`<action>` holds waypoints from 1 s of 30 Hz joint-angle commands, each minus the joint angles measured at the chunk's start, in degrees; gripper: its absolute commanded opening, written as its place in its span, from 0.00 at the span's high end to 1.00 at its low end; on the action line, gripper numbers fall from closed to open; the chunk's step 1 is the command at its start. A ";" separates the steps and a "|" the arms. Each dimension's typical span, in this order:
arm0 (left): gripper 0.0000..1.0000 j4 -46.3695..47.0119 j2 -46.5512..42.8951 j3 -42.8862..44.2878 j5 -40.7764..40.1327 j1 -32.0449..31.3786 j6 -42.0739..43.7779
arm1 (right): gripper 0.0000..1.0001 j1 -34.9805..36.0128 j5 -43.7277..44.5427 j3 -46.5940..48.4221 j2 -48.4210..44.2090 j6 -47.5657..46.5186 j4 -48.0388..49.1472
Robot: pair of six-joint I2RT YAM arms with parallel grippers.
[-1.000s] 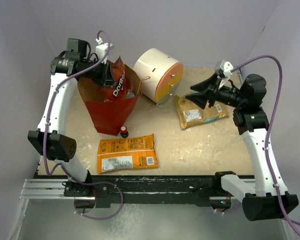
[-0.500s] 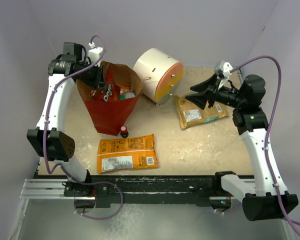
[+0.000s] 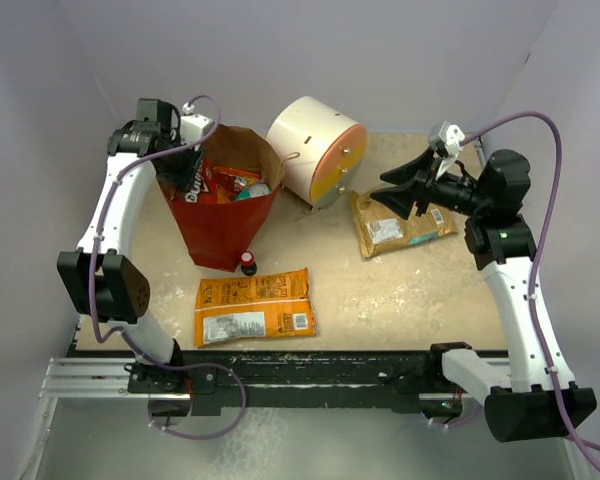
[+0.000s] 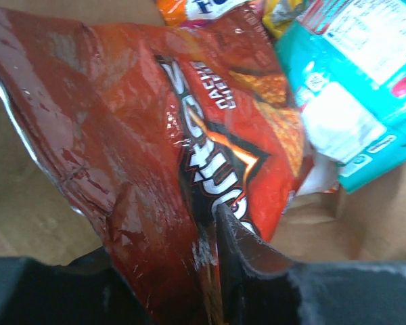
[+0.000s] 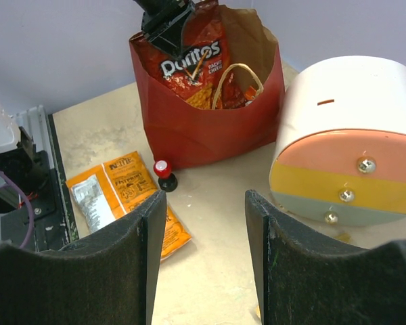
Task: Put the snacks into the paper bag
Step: Place the snack in the paper bag.
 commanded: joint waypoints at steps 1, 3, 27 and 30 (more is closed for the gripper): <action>0.58 4.48 -3.26 0.00 -6.21 0.02 3.39 | 0.47 -0.21 0.70 -0.39 -0.22 -0.27 2.58; 0.55 4.63 -3.51 0.69 -6.96 0.01 4.13 | 0.47 -0.21 1.07 -0.32 -0.06 -1.02 1.98; 0.01 12.53 -20.96 -2.80 9.29 0.02 3.11 | 0.46 -0.12 25.24 -2.24 7.99 -26.41 -12.12; 0.01 15.80 -24.29 -6.36 11.94 0.02 2.02 | 0.43 -0.08 31.49 -3.30 10.31 -28.93 -12.93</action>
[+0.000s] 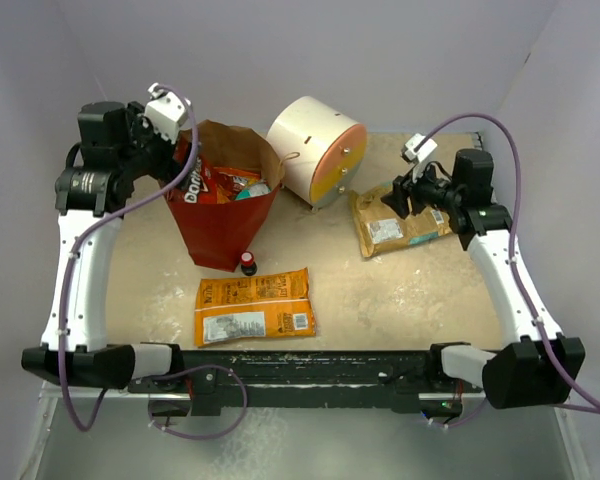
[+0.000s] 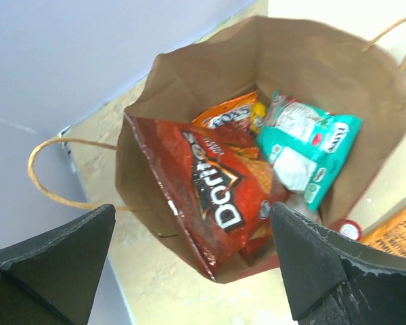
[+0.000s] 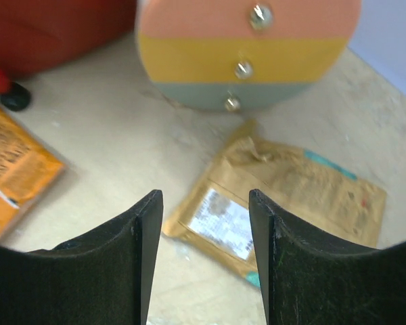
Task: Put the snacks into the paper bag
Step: Place the snack in the paper bag, then pick up the snack from the center of the board.
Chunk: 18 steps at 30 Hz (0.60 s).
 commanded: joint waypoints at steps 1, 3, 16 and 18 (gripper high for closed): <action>0.01 7.25 -4.74 -5.02 7.91 0.04 -2.45 | 0.43 0.01 12.87 -1.41 2.41 -7.19 -2.16; 0.01 8.23 -5.92 -6.80 10.29 0.04 -2.84 | 0.41 0.53 13.98 -1.97 3.88 -8.58 -2.73; 0.01 0.19 -16.02 -20.82 29.90 -1.85 14.30 | 0.35 7.14 -6.41 -10.40 9.62 -5.55 2.93; 0.01 1.42 -17.57 -23.73 29.18 -1.81 14.45 | 0.34 9.08 -8.44 -12.47 10.43 -1.66 7.48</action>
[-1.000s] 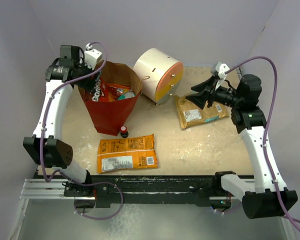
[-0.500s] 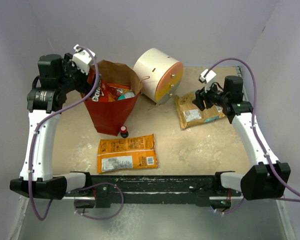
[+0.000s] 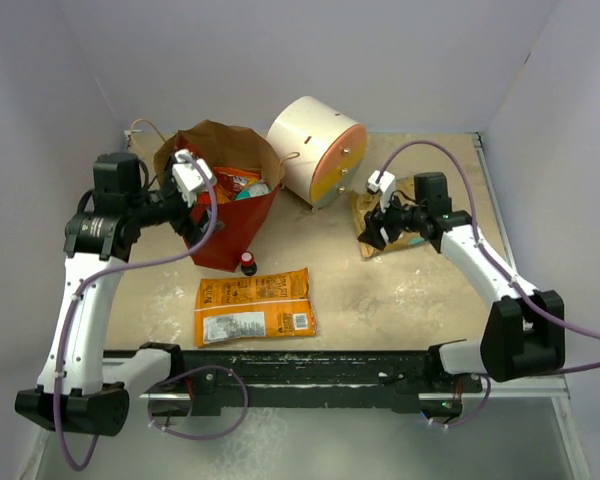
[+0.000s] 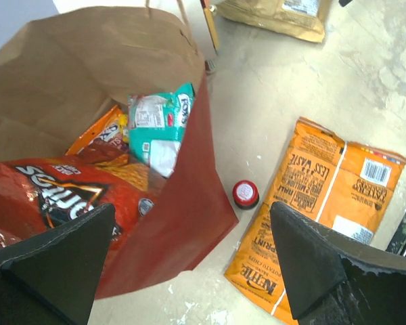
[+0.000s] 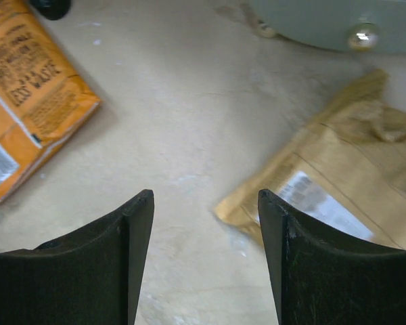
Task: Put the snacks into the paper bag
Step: Pick up the snack from the center of the board.
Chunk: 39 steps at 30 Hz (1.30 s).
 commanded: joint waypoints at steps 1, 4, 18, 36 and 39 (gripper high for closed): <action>0.01 2.16 -4.40 -4.81 2.54 -0.23 4.24 | 0.34 3.69 -10.81 -4.06 1.88 8.28 10.41; 0.00 4.88 -5.95 -7.80 -0.16 -0.23 3.55 | 0.33 7.50 -10.65 -5.48 4.36 13.75 15.51; 0.01 11.74 -8.52 -13.01 -6.75 -0.23 1.93 | 0.30 20.63 -9.27 2.63 25.76 22.02 17.17; 0.00 12.89 -6.17 -13.82 -3.41 -0.28 3.22 | 0.96 22.49 -14.48 10.55 26.08 10.69 3.58; 0.02 10.09 -4.90 -12.97 -0.29 -0.39 4.11 | 1.00 22.50 -14.27 12.47 22.68 3.85 -2.01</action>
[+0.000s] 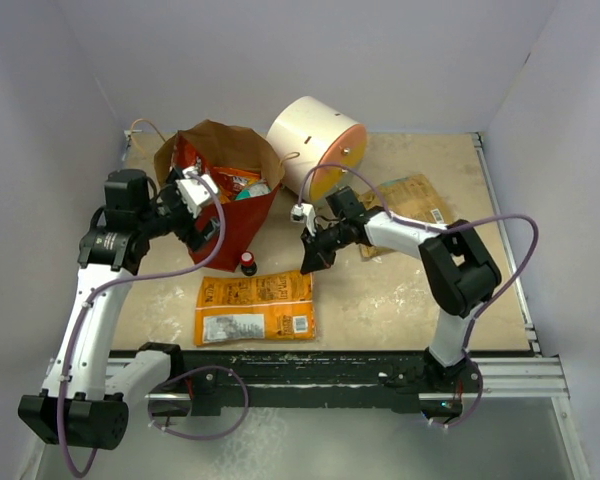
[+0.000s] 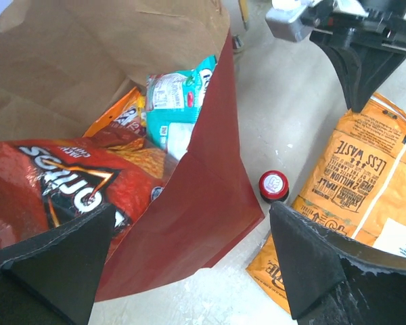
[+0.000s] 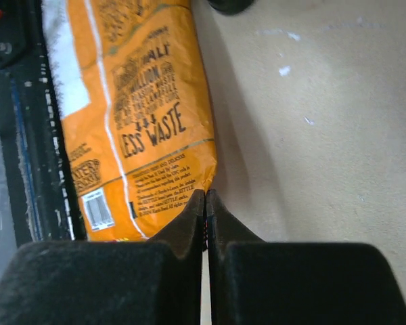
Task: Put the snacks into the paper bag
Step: Pick up the snack from the center of the board.
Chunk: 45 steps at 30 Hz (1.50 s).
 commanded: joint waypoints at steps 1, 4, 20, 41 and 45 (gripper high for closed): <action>0.04 -1.48 1.60 1.37 6.30 -0.25 2.17 | 1.00 0.22 -2.54 4.82 -8.01 -12.56 -10.06; 0.06 -4.23 2.47 2.02 9.81 -0.79 4.06 | 1.00 0.23 -1.44 6.54 -11.80 -20.74 -16.60; 0.07 -1.03 7.93 4.40 24.62 -10.91 2.28 | 1.00 0.23 0.52 21.83 -24.73 -33.75 -40.39; 0.04 8.63 22.02 15.50 26.82 -25.81 -0.04 | 1.00 0.31 2.11 34.29 -27.70 -30.74 -43.39; 0.04 12.90 25.29 17.42 28.26 -27.76 -2.78 | 1.00 0.32 2.08 33.98 -28.26 -30.64 -43.37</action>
